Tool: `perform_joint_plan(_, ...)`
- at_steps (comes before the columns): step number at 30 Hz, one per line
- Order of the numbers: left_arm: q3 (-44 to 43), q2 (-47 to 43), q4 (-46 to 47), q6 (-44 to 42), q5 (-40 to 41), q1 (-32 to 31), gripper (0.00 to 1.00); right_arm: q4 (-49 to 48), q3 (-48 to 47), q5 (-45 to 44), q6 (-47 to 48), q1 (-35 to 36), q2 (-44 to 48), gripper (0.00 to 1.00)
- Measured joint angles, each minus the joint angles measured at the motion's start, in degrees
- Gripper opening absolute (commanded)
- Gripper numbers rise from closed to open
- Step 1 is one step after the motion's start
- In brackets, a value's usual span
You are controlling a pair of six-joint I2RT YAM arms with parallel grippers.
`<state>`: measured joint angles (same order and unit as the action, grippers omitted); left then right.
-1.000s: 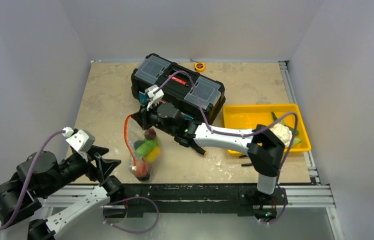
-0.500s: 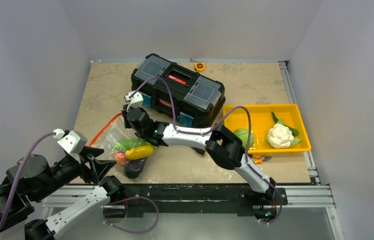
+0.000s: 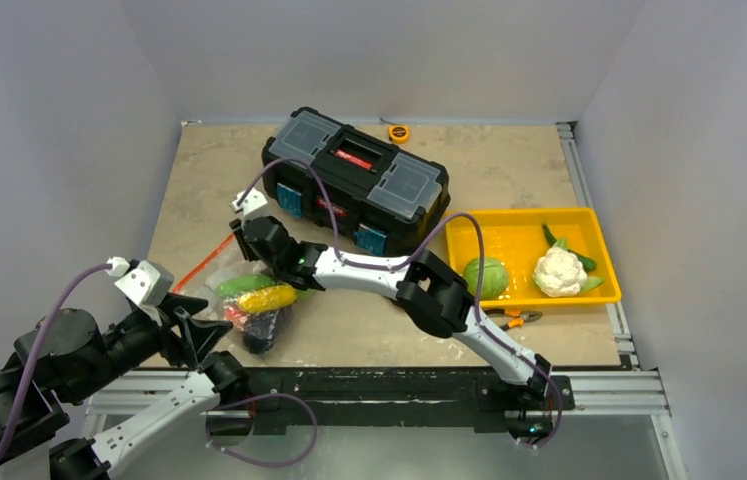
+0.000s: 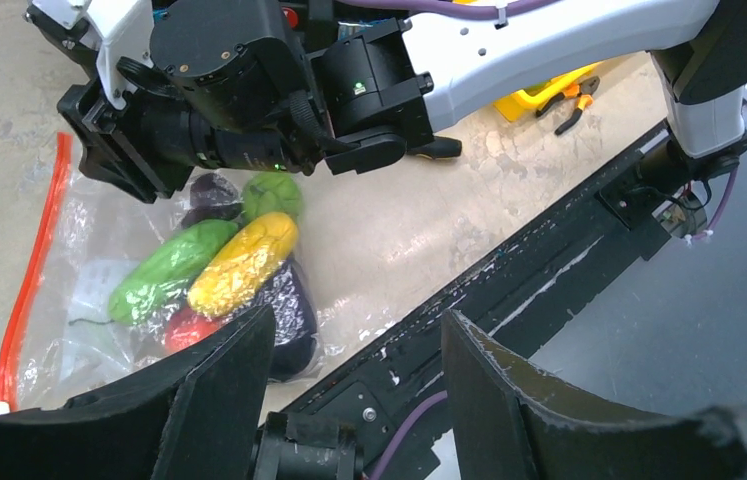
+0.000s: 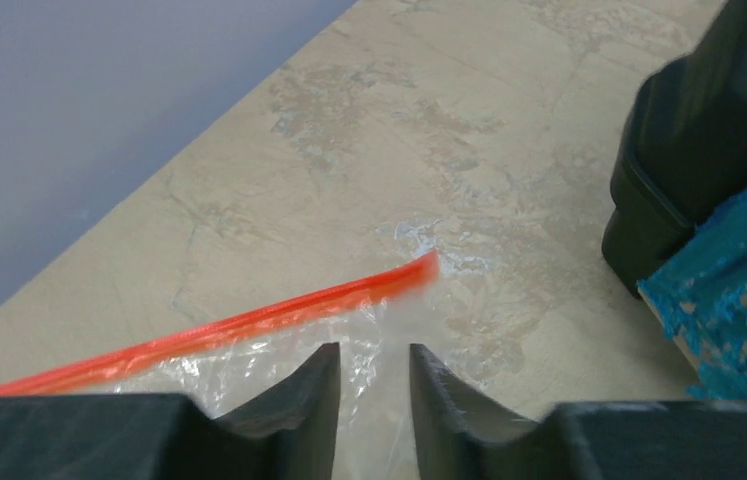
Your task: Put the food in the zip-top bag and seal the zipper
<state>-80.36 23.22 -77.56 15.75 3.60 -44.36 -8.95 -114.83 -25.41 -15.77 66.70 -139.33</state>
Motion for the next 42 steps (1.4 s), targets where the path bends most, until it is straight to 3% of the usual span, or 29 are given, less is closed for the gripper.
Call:
perform_joint_plan(3, 0.3, 0.0, 0.5, 0.2, 0.3, 0.0, 0.61, 2.6, -1.0, 2.8, 1.9, 0.0, 0.4, 0.49)
perform_joint_plan(10, 1.5, -0.2, 2.4, 1.2, 1.5, 0.0, 0.62, 11.5, 2.2, 8.3, 4.1, 0.0, 9.1, 0.55)
perform_joint_plan(20, 3.6, -0.1, 6.1, 2.8, 5.6, 0.0, 0.65, 13.1, 39.1, 5.6, 6.6, 0.0, 54.8, 0.65)
perform_joint_plan(26, 3.3, 2.4, 9.7, 3.4, 8.9, 0.0, 0.67, 22.6, 50.3, -2.3, 6.1, 0.0, 78.4, 0.79)
perform_joint_plan(34, -3.5, 8.7, 13.0, 3.1, 14.8, 0.0, 0.77, 35.7, 48.8, -9.9, 6.0, -0.1, 100.6, 0.98)
perform_joint_plan(42, -8.4, 8.5, 20.4, 3.1, 19.1, 0.0, 0.92, 42.2, 40.9, -13.7, 6.0, -0.3, 104.6, 0.99)
